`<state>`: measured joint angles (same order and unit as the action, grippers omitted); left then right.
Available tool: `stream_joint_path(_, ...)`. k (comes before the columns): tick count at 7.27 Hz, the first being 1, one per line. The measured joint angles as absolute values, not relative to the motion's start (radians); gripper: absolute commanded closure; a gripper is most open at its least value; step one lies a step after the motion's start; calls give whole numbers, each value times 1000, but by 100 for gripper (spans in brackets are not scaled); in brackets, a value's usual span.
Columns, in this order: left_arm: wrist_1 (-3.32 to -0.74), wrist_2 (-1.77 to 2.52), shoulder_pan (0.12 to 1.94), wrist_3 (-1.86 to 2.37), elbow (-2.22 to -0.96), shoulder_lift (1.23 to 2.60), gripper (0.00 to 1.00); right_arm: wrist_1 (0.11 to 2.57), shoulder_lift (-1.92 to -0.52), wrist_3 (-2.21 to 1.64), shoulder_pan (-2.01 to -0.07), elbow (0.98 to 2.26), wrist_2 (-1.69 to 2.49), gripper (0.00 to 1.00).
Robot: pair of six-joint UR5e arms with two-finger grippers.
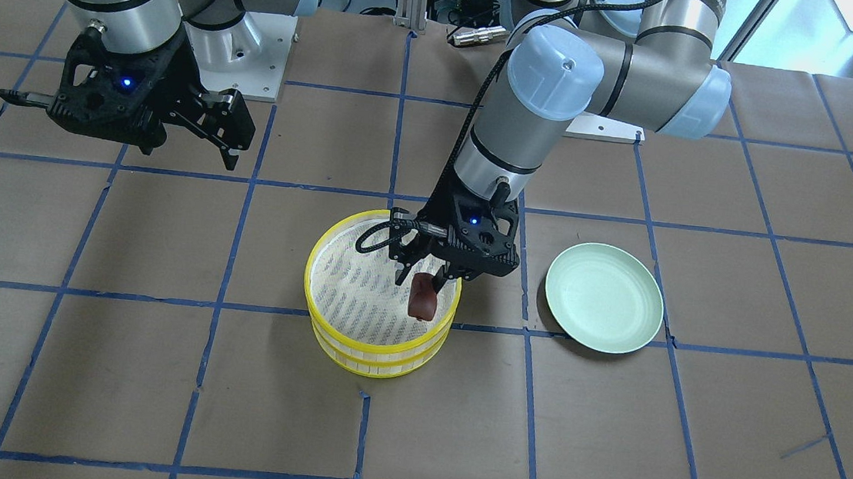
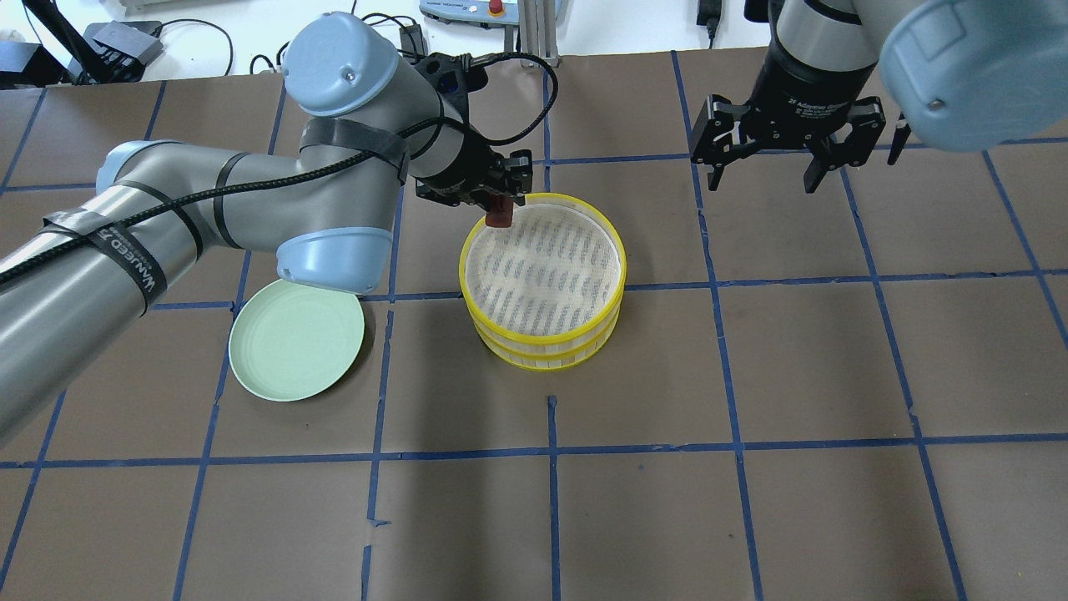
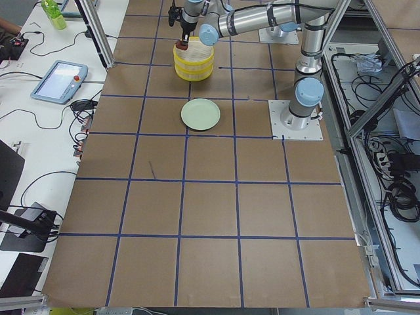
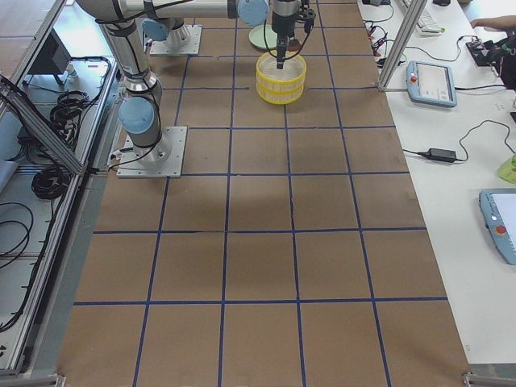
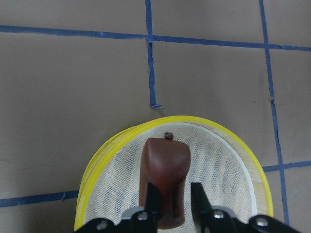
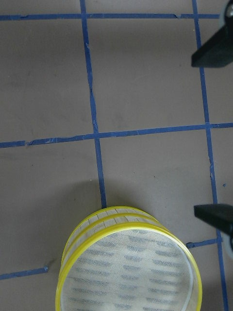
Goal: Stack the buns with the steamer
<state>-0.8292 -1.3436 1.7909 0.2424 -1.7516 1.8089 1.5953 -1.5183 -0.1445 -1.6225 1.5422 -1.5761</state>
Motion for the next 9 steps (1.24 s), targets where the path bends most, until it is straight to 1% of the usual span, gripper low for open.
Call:
stream_joint_path(3, -830, -1365, 1792, 240, -1752, 1807, 0, 1592, -1519, -145, -1623, 1543, -1576, 0)
stream_joint_path(4, -831, -1371, 1792, 231, -1747, 1806, 0, 1588, -1519, -145, -1622, 1542, -1576, 3)
stream_joint_path(5, -845, -1388, 1783, 178, -1735, 1798, 0, 1587, -1519, -145, -1622, 1542, -1576, 4)
stream_joint_path(6, -904, -1422, 1758, 90, -1720, 1773, 0, 1587, -1519, -145, -1622, 1542, -1576, 3)
stream_joint_path(7, -1030, -1451, 1710, -3, -1693, 1730, 0, 1587, -1519, -145, -1622, 1542, -1576, 3)
stream_joint_path(9, -1351, -1471, 1595, -124, -1597, 1642, 0, 1588, -1519, -146, -1622, 1542, -1575, 3)
